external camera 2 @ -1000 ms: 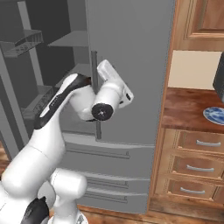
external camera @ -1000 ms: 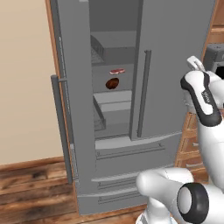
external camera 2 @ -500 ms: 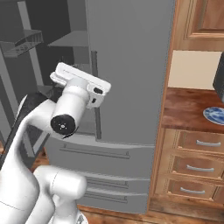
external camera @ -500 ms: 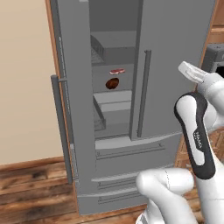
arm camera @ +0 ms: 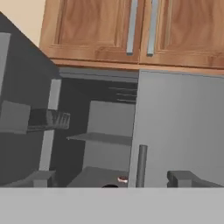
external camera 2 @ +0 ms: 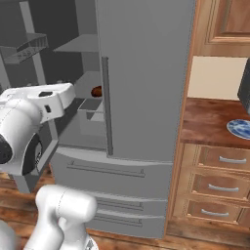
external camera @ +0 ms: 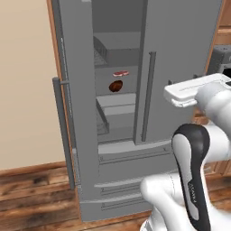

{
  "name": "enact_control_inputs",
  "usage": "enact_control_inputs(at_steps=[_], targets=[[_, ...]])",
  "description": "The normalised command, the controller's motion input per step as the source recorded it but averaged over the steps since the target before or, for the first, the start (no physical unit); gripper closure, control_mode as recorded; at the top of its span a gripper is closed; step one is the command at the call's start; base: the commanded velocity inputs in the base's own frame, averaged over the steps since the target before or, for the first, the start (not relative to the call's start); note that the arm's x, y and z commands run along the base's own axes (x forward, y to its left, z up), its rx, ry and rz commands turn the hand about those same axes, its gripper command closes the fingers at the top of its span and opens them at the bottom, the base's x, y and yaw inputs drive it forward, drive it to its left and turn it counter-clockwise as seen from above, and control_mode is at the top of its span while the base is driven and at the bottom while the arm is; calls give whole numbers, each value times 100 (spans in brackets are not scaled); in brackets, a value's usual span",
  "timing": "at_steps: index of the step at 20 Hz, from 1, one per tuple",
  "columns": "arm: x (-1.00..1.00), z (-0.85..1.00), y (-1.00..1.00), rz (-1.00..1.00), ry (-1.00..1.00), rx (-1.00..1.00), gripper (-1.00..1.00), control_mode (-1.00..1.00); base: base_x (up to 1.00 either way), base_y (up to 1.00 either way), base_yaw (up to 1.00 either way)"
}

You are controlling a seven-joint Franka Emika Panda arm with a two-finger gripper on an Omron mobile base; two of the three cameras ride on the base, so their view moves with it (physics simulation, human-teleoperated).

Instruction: Place the steak on the counter behind the older steak on the same shelf of the fridge to maintain FIFO order. Close the fridge door when finished.

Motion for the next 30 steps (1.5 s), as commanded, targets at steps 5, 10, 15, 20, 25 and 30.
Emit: enact_control_inputs(at_steps=[5,10,15,20,25,30], targets=[[-100,-6,100,-4,0,-50,-100,-100,0,0,0],[-84,-55,100,0,-3,-31,-100,-100,0,0,0],[-29,-55,100,-2,-5,-13,-100,-100,0,0,0],[31,-34,100,-12,1,-8,-100,-100,0,0,0],[92,-66,100,-3,8,-11,-100,-100,0,0,0],[97,-70,91,0,1,-9,-100,-100,0,0,0]])
